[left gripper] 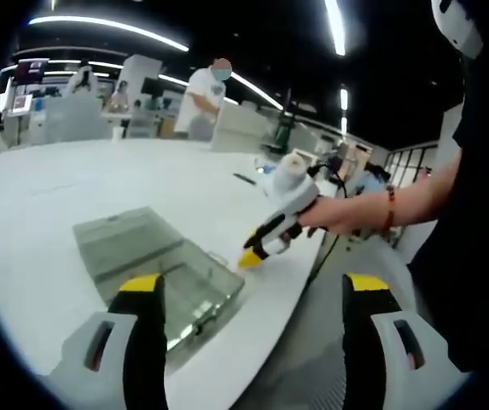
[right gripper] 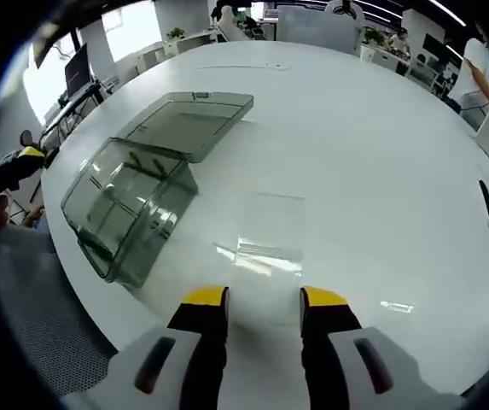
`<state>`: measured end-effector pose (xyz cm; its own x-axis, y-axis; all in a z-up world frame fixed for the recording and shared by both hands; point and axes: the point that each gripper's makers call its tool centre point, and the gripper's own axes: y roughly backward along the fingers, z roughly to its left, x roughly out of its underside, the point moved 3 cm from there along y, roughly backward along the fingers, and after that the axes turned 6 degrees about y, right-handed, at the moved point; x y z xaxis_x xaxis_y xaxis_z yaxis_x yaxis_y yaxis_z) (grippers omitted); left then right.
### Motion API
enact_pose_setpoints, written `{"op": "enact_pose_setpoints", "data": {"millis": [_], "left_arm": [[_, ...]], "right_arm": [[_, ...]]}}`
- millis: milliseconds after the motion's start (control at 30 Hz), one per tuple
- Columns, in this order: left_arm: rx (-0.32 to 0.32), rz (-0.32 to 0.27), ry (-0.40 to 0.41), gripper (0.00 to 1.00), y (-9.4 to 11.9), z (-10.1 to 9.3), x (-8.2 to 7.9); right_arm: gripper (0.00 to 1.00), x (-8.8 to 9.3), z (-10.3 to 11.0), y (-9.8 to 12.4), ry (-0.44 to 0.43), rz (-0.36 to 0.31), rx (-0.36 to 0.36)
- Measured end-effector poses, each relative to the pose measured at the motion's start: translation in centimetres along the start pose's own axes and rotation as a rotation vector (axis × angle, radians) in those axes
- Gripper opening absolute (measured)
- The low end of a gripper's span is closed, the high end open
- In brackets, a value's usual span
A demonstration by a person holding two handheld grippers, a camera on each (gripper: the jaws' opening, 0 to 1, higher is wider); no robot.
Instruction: Insert the divider into the dual guide fixture by aligning both edges with the guide slots and pushing it downward to the bottom, including one-sided entry, uneven engagement, binding, and posture correction.
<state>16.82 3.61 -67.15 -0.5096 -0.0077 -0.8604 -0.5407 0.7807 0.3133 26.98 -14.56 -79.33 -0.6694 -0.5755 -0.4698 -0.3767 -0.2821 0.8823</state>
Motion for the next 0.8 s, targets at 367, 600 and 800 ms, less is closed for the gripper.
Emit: {"op": "enact_pose_setpoints", "data": {"millis": [367, 600, 800], "left_arm": [[0.000, 0.000, 0.009, 0.83, 0.05, 0.20, 0.29], [0.006, -0.006, 0.014, 0.83, -0.14, 0.21, 0.21], [0.005, -0.015, 0.015, 0.83, -0.15, 0.40, -0.07]], "right_arm": [[0.32, -0.60, -0.10, -0.45, 0.043, 0.080, -0.022], [0.28, -0.49, -0.12, -0.35, 0.019, 0.051, -0.019], [0.27, -1.01, -0.30, 0.26, 0.007, 0.015, 0.005]]}}
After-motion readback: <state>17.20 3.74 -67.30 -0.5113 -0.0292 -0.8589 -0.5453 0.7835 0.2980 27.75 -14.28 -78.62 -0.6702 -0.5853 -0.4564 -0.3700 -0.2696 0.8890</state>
